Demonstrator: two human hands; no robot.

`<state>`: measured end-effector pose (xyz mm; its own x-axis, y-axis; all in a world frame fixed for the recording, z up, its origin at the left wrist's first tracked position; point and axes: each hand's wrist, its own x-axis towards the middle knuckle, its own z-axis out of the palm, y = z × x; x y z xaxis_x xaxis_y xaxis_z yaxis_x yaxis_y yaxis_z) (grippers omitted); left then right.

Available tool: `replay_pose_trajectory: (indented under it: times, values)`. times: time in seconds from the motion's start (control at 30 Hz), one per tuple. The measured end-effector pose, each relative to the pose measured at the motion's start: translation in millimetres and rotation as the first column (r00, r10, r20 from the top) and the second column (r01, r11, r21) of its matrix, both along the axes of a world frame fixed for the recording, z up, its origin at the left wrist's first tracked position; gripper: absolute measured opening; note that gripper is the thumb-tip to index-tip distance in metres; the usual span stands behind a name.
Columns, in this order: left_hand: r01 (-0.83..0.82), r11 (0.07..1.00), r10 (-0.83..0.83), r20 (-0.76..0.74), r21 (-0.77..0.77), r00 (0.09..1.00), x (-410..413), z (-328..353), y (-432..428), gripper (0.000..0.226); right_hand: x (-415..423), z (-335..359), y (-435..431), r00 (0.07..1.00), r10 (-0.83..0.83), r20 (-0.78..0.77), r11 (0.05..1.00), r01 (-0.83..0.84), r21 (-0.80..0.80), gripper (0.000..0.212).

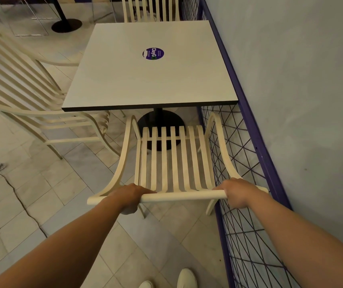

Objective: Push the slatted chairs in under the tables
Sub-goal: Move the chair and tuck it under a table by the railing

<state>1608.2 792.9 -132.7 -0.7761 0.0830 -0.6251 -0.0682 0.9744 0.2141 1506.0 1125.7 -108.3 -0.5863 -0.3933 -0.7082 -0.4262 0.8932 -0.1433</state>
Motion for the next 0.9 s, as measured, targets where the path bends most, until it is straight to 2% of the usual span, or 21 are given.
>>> replay_pose_trajectory:
  times: [0.17, 0.57, 0.7, 0.9]
  values:
    - [0.019, 1.000, -0.019, 0.008, -0.013, 1.000, 8.0, 1.0, 4.7, 0.072, 9.7, -0.4, 5.1, 1.000, 0.001, 0.012, 1.000, -0.001, 0.011, 0.069]
    - [-0.036, 0.999, 0.036, -0.005, 0.008, 0.999, 19.9, 3.0, 10.5, 0.069, 18.4, -1.4, 12.7, 1.000, -0.003, -0.003, 1.000, 0.003, 0.024, 0.074]
    - [-0.019, 1.000, 0.019, -0.032, -0.023, 0.999, 26.3, 12.6, 10.8, 0.072, 22.1, 7.0, 9.2, 0.999, -0.041, -0.001, 0.998, 0.041, -0.044, 0.066]
    - [-0.097, 0.995, 0.097, -0.028, 0.008, 0.995, 26.1, 54.7, 9.0, 0.075, 21.8, 39.1, -31.8, 0.998, -0.024, 0.061, 0.992, 0.032, -0.124, 0.079]
